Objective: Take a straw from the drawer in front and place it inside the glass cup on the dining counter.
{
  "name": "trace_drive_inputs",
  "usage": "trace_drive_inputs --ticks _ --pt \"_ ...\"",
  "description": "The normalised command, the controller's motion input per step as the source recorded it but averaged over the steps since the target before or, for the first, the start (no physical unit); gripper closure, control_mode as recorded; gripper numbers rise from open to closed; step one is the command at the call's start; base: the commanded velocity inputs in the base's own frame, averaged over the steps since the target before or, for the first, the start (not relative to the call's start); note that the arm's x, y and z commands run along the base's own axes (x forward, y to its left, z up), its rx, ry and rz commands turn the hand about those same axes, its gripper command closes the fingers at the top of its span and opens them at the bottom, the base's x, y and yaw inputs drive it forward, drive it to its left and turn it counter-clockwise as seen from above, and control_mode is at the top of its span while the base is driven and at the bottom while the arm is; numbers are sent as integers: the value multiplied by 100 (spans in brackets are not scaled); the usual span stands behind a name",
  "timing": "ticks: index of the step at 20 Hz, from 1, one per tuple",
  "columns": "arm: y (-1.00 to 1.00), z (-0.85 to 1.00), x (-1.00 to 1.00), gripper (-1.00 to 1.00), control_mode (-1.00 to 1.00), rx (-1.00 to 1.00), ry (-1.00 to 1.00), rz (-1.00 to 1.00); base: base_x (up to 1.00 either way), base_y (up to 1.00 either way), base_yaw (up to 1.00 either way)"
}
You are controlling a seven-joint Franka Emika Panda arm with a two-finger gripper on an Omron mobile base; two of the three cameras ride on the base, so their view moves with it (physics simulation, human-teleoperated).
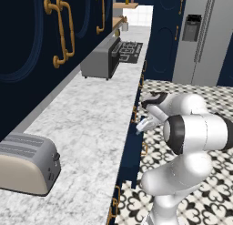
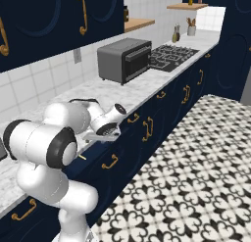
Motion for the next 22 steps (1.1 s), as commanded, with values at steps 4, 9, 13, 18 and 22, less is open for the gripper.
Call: trace_drive_inputs --ticks 4,9,13,18,22 --pt "3 -19 6 -100 -100 -6 3 11 0 0 0" --pt "0 -8 19 -100 -100 0 1 1 0 0 0" --pt "0 -12 29 -100 -100 0 0 0 0 0 0" --pt "7 -20 23 -100 -100 -6 0 0 0 0 0" --pt "9 -32 17 -100 -100 -4 0 0 0 0 0"
